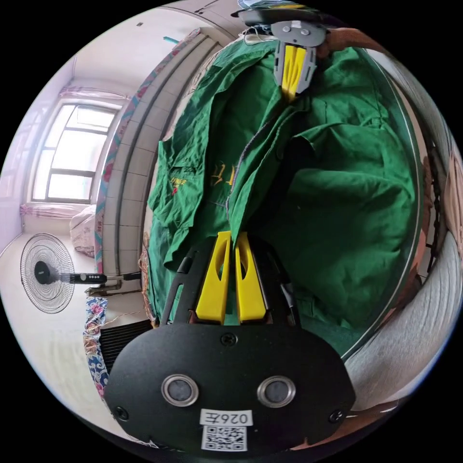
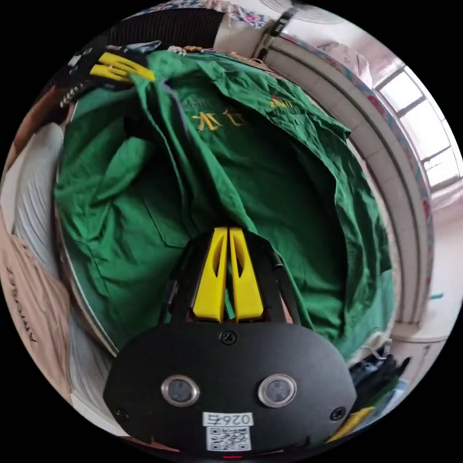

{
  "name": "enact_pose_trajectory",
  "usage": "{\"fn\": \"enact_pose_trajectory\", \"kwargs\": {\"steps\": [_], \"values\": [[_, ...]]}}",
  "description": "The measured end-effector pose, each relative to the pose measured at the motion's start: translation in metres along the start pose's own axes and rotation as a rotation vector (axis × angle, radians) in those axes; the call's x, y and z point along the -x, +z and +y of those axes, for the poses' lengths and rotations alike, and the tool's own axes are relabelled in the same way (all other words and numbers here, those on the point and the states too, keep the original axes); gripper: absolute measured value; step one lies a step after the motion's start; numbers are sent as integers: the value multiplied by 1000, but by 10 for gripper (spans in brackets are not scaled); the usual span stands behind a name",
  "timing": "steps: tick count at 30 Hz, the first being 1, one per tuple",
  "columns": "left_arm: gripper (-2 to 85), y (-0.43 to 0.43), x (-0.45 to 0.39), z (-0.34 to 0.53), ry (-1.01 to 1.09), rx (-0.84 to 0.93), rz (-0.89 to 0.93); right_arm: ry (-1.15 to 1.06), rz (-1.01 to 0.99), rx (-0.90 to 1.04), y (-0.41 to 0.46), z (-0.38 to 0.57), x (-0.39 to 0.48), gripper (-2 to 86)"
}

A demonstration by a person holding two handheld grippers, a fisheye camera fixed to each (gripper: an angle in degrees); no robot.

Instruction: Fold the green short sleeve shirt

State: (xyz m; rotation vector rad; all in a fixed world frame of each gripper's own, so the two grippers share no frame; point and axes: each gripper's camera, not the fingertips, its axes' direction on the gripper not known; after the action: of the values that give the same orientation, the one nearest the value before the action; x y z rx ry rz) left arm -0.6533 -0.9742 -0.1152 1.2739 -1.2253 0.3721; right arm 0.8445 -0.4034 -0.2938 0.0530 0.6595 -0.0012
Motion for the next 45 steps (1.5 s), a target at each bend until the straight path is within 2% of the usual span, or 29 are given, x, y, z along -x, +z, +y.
{"fn": "enact_pose_trajectory", "kwargs": {"steps": [2,6,9,12,16,19,20,23,26,29,33,37,39,41,45], "values": [[1,4,-12,3,24,17,-26,116,-119,-9,-11,7,-34,-14],[18,0,-38,4,38,26,-150,226,-159,-75,-48,23,-59,-11],[45,1,-54,11,35,18,-228,109,-167,-206,-89,17,-22,-11],[61,3,-60,21,2,-3,-200,-27,-110,-287,-114,6,23,-5],[86,17,-66,26,-14,-4,-163,-123,-147,-204,-98,-13,48,39],[83,47,-74,22,22,53,-196,-105,-184,-59,-68,-21,40,19],[90,56,-76,21,31,63,-185,-59,-233,-71,-71,-19,28,5],[99,72,-84,19,48,56,-175,5,-198,-92,-92,-8,12,-2],[25,97,-94,11,110,98,-188,14,-207,-135,-115,-6,11,16],[3,104,-89,13,101,109,-130,-15,-164,-188,-144,-6,29,11],[-4,90,-65,47,-50,-10,-36,-119,-100,-260,-166,-20,85,16],[-5,89,-38,84,-195,-136,112,-197,-110,-207,-155,-38,127,35],[-5,98,-27,102,-241,-201,234,-197,-51,-123,-141,-45,142,40],[-5,108,-25,110,-262,-226,291,-182,22,-83,-132,-41,145,37],[-5,128,-34,123,-274,-225,322,-103,35,-36,-137,-22,134,11]]}}
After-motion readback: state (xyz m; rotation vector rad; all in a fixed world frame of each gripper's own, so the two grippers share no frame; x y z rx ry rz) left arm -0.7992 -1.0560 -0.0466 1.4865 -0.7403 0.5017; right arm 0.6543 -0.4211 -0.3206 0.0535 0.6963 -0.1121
